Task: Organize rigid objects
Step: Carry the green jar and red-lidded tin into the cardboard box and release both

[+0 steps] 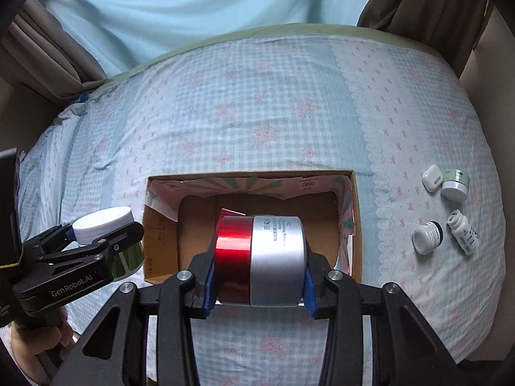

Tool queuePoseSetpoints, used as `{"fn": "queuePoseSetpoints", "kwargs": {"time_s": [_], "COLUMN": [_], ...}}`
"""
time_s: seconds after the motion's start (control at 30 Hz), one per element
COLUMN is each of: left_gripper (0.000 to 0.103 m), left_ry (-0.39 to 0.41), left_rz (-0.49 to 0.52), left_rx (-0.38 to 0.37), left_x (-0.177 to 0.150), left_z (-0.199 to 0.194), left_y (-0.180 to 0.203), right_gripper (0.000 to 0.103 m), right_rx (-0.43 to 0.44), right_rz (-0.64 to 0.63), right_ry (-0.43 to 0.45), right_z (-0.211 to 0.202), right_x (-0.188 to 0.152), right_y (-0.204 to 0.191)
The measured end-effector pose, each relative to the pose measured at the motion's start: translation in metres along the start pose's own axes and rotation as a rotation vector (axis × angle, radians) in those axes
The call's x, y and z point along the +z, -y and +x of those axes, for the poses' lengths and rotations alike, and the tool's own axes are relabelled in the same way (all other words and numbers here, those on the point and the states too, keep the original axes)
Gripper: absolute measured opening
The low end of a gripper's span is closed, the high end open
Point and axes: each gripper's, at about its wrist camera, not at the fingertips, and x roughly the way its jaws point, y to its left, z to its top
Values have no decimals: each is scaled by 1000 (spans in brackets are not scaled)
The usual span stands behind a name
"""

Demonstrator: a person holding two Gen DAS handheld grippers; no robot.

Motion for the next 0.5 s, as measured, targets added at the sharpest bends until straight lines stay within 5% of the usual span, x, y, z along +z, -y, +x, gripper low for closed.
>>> {"fn": "queuePoseSetpoints", "kwargs": {"time_s": [0.5], "left_gripper": [68], "left_ry": [-156], "left_rz": [48], "left_rx": [45], "left_x": [31], "left_z": [112], "left_y": [13], "right_gripper": [38], "right_rx": [-41], "right_rz": [51], "right_ry": [-159], "right_z": [112], "right_x": [29], "right_y": [42]}}
